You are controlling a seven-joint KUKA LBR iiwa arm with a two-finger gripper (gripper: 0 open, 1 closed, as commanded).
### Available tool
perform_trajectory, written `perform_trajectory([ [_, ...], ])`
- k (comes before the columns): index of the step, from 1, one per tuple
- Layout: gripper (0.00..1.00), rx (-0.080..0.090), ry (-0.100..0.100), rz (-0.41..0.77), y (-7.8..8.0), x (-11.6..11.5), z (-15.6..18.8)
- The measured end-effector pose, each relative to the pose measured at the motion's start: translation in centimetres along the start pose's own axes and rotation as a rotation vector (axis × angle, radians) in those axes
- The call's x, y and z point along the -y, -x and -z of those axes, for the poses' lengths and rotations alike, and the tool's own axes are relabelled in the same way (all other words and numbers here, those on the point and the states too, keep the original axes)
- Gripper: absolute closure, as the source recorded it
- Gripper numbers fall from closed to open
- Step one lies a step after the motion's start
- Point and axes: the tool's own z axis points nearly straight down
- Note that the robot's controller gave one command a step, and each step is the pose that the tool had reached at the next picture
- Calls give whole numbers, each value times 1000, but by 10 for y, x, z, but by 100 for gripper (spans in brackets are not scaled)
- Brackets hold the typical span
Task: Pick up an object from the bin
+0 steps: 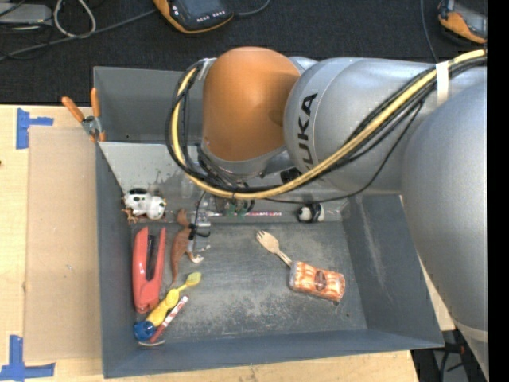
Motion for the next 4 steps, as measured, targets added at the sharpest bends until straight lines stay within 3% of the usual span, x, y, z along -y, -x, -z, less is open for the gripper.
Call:
perform_trajectory([
  [1,0,8,2,-5,2,1,5],
  [2,0,9,2,25,12,20,-79],
  [3,0,10,3,19,13,25,-139],
  [4,0,7,2,19,0,27,-100],
])
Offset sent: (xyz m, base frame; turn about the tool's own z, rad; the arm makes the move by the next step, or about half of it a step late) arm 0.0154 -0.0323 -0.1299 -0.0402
